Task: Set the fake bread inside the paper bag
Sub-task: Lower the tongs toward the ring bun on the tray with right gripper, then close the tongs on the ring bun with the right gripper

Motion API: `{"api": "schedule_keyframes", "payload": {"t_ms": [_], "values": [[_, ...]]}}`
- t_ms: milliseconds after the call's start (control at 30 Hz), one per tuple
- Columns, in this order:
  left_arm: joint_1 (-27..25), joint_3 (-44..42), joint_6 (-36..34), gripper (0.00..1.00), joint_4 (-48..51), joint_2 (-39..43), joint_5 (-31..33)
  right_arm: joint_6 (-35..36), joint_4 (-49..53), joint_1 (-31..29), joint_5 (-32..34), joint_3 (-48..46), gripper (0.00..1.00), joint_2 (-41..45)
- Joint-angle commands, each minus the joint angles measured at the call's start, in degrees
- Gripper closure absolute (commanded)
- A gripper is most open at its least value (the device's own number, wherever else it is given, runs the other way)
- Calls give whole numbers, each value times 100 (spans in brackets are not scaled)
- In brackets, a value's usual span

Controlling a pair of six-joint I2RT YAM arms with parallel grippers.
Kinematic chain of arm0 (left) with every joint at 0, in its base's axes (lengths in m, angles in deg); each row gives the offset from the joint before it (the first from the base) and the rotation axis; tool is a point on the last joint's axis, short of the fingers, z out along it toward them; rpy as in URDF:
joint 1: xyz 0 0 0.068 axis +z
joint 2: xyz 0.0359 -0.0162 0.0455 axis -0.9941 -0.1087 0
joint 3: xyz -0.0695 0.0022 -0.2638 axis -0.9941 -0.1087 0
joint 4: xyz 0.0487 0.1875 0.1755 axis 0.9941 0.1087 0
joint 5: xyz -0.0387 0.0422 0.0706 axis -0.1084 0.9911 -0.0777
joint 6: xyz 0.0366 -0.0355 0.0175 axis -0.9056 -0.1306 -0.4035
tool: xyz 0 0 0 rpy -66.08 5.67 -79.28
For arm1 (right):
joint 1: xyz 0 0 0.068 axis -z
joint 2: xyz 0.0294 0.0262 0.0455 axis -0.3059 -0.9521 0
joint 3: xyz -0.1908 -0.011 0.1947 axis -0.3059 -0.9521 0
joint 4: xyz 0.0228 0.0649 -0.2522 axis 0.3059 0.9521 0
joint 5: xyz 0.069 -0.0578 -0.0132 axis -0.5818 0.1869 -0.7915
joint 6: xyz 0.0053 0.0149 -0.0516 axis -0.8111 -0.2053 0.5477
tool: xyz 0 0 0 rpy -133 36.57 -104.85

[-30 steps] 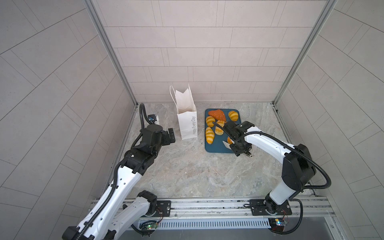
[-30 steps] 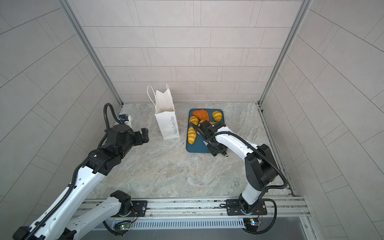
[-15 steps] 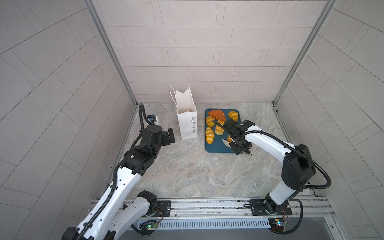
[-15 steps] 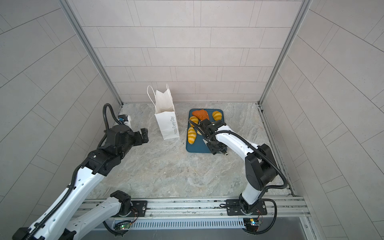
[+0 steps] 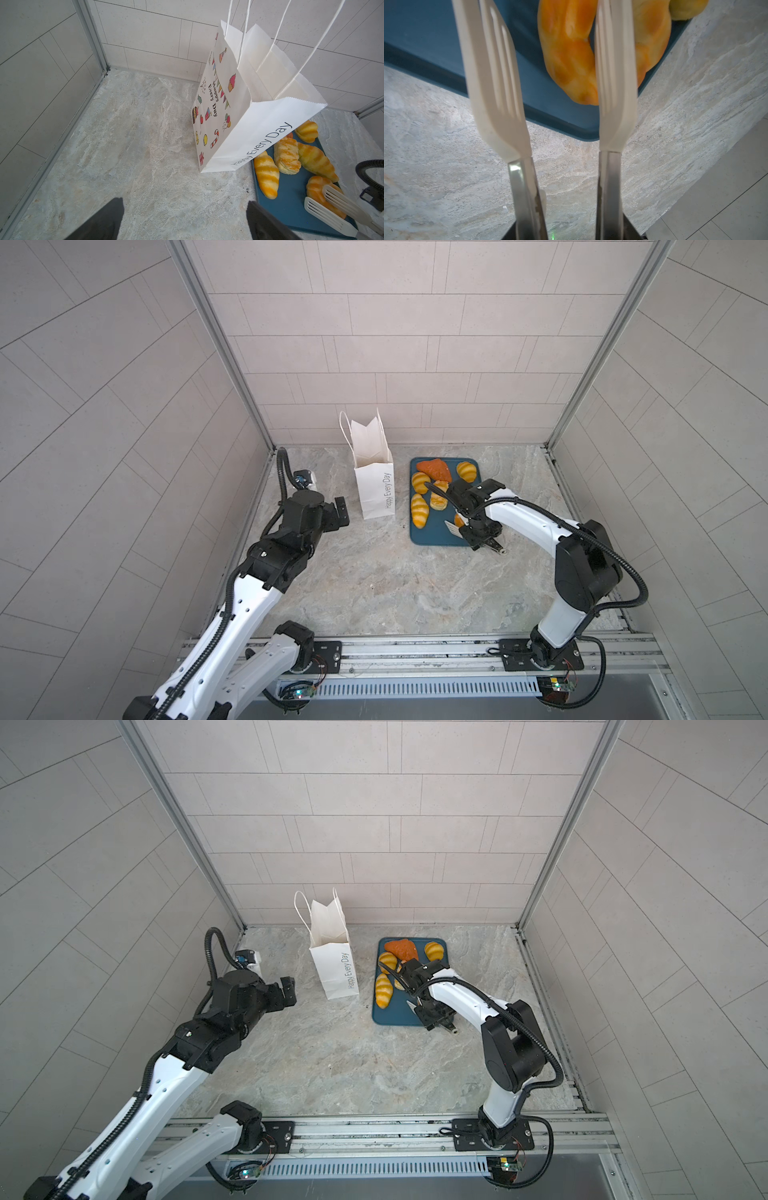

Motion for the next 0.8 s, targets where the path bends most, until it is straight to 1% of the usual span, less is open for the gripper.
{"api": "schedule_keyframes", "payload": {"t_ms": [0,200,267,400,767], "values": [[-25,-62,-4,0,45,100,120,69,42,62,-93,116,50,-73],[-24,-64,-5,0,51,110,137,135,60,109,-315,138,60,-20],[-26,-64,1,0,50,115,137,135,76,119,-325,142,65,10],[-22,-64,-5,0,46,119,132,154,112,125,-349,159,71,106],[-18,-47,11,0,55,137,136,135,121,175,-612,268,75,421]]}}
